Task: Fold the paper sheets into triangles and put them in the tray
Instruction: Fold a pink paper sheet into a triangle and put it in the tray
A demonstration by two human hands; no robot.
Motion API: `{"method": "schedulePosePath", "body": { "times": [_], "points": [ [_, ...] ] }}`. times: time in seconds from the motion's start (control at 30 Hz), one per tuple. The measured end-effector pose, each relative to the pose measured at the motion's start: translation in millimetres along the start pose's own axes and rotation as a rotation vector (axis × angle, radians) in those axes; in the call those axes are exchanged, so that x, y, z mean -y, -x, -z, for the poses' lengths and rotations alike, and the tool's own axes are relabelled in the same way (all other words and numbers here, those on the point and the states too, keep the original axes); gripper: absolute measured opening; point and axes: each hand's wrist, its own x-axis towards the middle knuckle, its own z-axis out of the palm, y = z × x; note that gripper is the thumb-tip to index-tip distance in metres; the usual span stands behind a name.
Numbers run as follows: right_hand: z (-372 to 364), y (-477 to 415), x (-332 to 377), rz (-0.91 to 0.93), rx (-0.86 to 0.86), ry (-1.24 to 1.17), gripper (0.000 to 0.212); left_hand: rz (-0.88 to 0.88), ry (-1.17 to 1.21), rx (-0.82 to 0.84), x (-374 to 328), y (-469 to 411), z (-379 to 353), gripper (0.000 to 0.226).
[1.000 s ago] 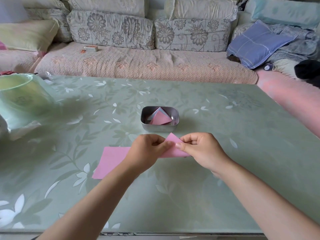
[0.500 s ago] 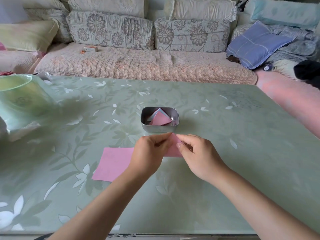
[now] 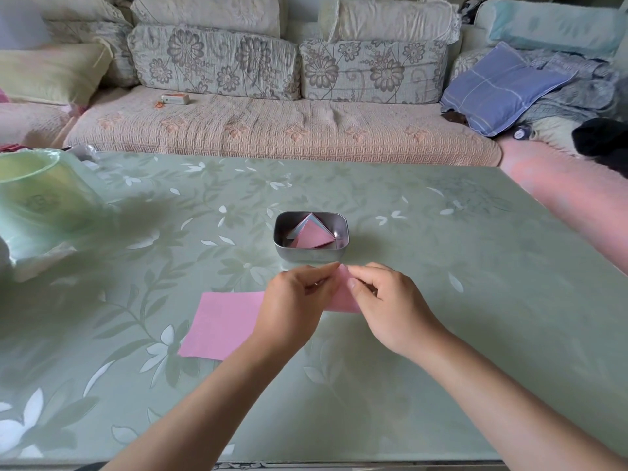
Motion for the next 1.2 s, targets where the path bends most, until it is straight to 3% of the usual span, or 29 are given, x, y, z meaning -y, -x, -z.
{"method": "schedulePosePath", "body": {
  "times": [0.13, 0.27, 0.47, 0.53, 0.6, 0.67, 0.77, 0.9, 1.2],
  "points": [
    [0.8, -3.3, -3.2, -0.095, -0.064, -0.159, 0.012, 0.016, -0.013, 0.006, -2.2, 2.5, -3.1, 0.027],
    [0.1, -9.3, -10.0, -0.188, 0.021, -0.191, 0.019, 0.081, -0.071, 0.043, -1.2, 5.6, -4.7, 0.015],
    [-9.5, -11.6, -13.2, -0.283, 0.231, -0.039, 0.03, 0.174, -0.509, 0.244, 1.6, 7.4, 11.5, 0.02],
    [-12.5, -11.6, -12.0, -0.274, 0.242, 0.059, 0.027, 0.195, -0.59, 0.239, 1.4, 9.8, 19.6, 0.031],
    [-14.2, -11.6, -10.0, -0.242, 0.234, 0.155, 0.025, 0.116, -0.626, 0.214, 2.7, 11.4, 24.8, 0.035],
    [-15.8, -12.0, -9.3, -0.207, 0.225, 0.224, 0.027, -0.008, -0.606, 0.223, 1.7, 11.7, 27.1, 0.025],
    [-18.0, -12.1, -10.5, -0.178, 0.2, 0.27, 0.031, -0.131, -0.576, 0.339, 2.2, 12.3, 27.2, 0.017],
    [-21.1, -10.1, -11.4, -0.134, 0.177, 0.328, 0.036, -0.182, -0.609, 0.457, 4.9, 16.0, 23.0, 0.027],
    [-22.2, -6.5, -7.2, 0.013, 0.058, 0.511, 0.022, -0.243, -0.695, 0.506, 5.3, 20.6, 24.7, 0.031]
  ]
}}
